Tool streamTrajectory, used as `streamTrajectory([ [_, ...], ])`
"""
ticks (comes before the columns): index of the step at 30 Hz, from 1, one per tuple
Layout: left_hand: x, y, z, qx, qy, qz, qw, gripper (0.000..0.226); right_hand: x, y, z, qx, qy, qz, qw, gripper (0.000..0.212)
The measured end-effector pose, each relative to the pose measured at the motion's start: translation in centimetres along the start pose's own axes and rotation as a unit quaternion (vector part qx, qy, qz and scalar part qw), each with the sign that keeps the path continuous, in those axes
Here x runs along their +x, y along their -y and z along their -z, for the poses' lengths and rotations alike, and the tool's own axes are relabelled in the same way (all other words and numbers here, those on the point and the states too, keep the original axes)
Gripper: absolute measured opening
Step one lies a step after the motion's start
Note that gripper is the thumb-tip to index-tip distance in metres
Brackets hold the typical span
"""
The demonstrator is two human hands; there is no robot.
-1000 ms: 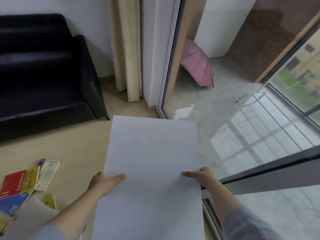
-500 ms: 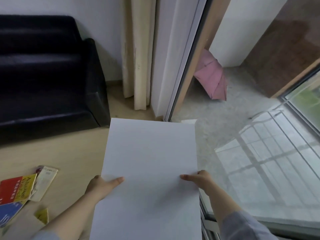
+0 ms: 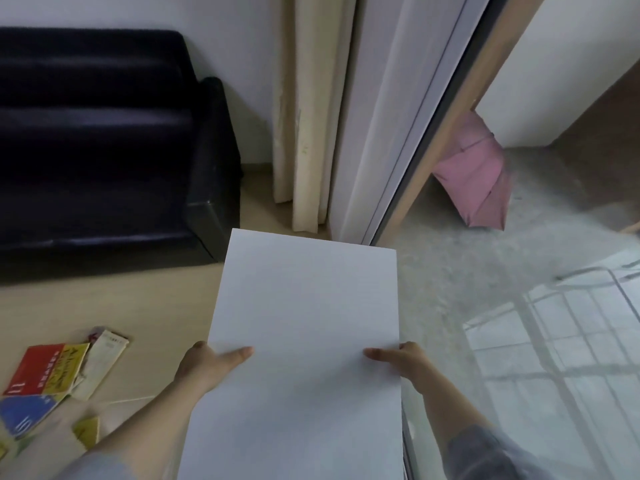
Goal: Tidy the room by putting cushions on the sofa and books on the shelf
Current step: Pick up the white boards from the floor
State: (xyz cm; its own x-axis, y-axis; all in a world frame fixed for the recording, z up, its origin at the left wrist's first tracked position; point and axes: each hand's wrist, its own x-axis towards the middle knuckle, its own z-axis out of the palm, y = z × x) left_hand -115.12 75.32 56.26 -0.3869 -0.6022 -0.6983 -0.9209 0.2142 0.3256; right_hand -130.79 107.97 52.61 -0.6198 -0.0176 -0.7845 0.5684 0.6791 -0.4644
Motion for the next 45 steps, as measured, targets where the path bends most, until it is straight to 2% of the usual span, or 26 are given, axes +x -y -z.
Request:
streamTrajectory([
  [5,3.5,-1.7,0.0,-0.025,0.011,0.03,0.999,0.108,3.2,5.2,-0.4,-0.044,0.008,-0.005,0.999,0.078],
  [7,5.1,-2.3,0.0,-0.042,0.019,0.026,0.999,0.115,5.0,6.6,-0.7,-0.051,0.003,-0.004,0.999,0.066],
  [9,7.2,-3.0,0.1,-0.049,0.017,0.021,0.998,0.121,6.8,7.6,-1.0,-0.056,-0.012,-0.011,0.998,0.068],
  [14,10.8,-5.0,-0.4,-0.023,0.013,0.024,0.999,0.095,10.3,7.4,-1.9,-0.059,-0.021,-0.026,0.998,0.085],
  [19,16.5,-7.0,-1.0,-0.013,0.027,0.036,0.999,0.099,15.3,8.4,-2.9,-0.051,-0.014,-0.039,0.998,0.087],
  [23,20.2,-7.7,-1.8,0.004,0.036,0.039,0.999,0.099,19.5,8.7,-4.0,-0.054,-0.008,-0.049,0.997,0.104],
  [29,25.5,-7.7,-2.9,0.014,0.045,0.034,0.998,0.103,24.7,9.6,-5.4,-0.057,-0.003,-0.047,0.997,0.108],
  [31,27.2,-7.7,-3.3,0.017,0.046,0.035,0.998,0.101,26.0,10.3,-6.2,-0.059,-0.004,-0.055,0.997,0.102],
  [34,29.4,-7.9,-4.0,0.019,0.042,0.036,0.998,0.09,27.4,11.8,-7.2,-0.063,-0.01,-0.051,0.997,0.076],
  [38,31.9,-7.8,-5.0,0.023,0.037,0.05,0.998,0.084,29.7,12.9,-8.3,-0.07,-0.012,-0.051,0.996,0.073],
  [41,33.1,-7.7,-5.8,0.017,0.035,0.054,0.998,0.087,30.8,13.0,-8.9,-0.073,-0.011,-0.058,0.996,0.052],
  [45,34.4,-7.5,-6.8,0.017,0.026,0.067,0.997,0.093,32.4,12.6,-9.4,-0.083,-0.016,-0.057,0.995,0.05],
])
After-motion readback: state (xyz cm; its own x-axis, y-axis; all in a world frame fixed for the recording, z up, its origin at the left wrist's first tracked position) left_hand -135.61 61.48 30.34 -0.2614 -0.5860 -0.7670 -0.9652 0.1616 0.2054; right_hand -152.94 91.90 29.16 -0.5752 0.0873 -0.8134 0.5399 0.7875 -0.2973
